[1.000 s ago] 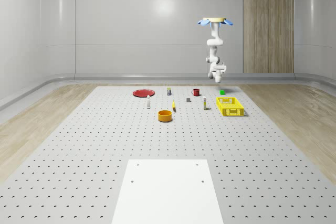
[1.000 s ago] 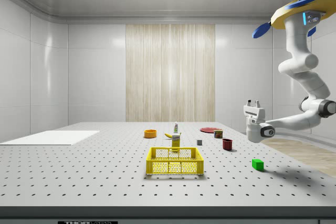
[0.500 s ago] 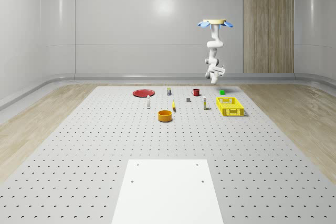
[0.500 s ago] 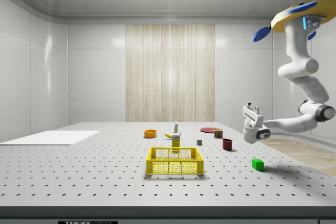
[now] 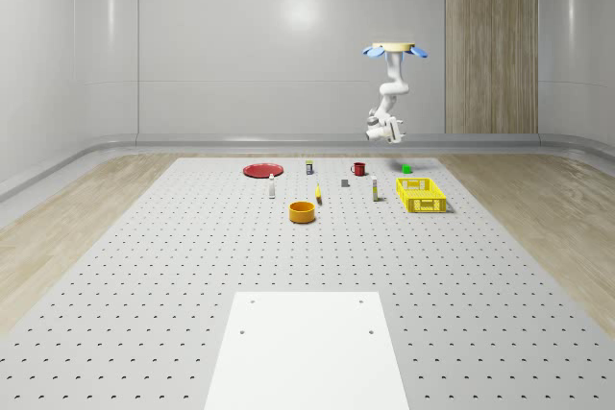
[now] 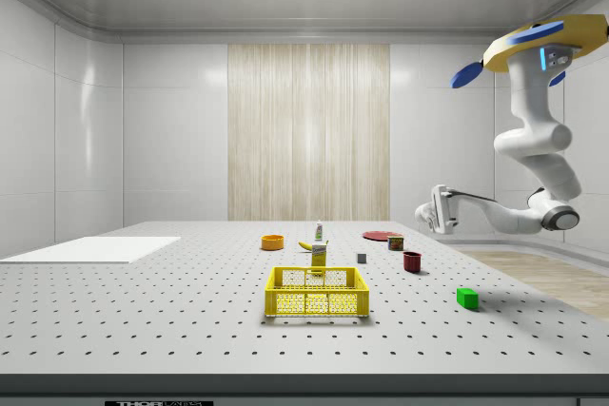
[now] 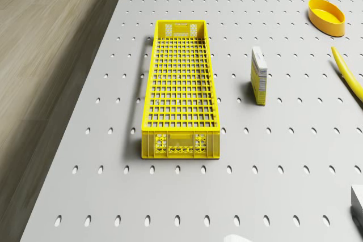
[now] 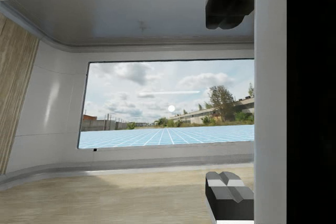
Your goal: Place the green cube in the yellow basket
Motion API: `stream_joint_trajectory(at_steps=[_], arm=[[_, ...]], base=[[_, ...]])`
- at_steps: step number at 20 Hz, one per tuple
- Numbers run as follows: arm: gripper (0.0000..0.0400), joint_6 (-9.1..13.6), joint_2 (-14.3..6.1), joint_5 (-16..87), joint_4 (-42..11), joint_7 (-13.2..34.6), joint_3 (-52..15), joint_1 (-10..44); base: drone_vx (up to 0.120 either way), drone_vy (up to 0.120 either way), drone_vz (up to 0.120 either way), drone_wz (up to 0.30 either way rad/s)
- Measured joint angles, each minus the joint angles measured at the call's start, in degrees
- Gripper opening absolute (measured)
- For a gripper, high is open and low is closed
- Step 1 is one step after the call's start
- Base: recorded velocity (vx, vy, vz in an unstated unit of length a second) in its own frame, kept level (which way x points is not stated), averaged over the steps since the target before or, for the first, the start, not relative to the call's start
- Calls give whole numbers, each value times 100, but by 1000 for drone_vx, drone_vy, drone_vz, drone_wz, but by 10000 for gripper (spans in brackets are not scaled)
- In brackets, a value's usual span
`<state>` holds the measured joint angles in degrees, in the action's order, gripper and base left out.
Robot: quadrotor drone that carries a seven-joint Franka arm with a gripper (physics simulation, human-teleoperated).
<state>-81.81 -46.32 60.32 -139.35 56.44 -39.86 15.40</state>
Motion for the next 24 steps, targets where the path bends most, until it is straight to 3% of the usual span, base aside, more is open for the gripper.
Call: stream_joint_trajectory(at_steps=[3,8,12,15,24], arm=[[400,135,-252,1921,-1108,715,-999,748],[400,763,-632,4141,-2222,1919,-2142,2275],[400,1204,-899,4922,-2524,2558,-2644,3223],[400,1393,-1067,5178,-2608,2857,-2865,3681],[400,1483,-1443,5325,-2658,3279,-3179,4297]], base=[[120,0,-120,0],[120,0,-120,0],[40,0,-120,0],[-93,0,-120,0],[-120,13,-120,0]])
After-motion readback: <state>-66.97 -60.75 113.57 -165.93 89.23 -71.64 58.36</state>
